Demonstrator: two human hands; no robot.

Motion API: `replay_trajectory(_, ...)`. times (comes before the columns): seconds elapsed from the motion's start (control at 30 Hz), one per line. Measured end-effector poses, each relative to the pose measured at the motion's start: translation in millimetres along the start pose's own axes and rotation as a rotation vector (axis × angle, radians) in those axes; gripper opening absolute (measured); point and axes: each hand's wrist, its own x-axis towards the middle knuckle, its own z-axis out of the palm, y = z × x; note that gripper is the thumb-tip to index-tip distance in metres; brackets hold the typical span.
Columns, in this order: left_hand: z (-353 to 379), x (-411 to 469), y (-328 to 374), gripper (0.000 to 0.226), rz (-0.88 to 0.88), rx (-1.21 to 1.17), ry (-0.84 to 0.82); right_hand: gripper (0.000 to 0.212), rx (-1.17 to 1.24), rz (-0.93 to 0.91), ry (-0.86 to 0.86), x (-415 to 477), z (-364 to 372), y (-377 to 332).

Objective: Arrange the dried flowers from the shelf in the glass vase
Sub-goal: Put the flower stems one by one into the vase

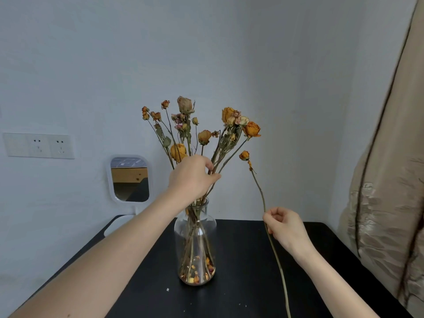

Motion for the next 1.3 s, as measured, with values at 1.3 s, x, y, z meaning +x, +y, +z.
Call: replay_trajectory(1.3,88,-43,-91,0.058,-0.208,-0.621,-0.093,0.02,0.423,-0.501,0.41,38,-49,-154)
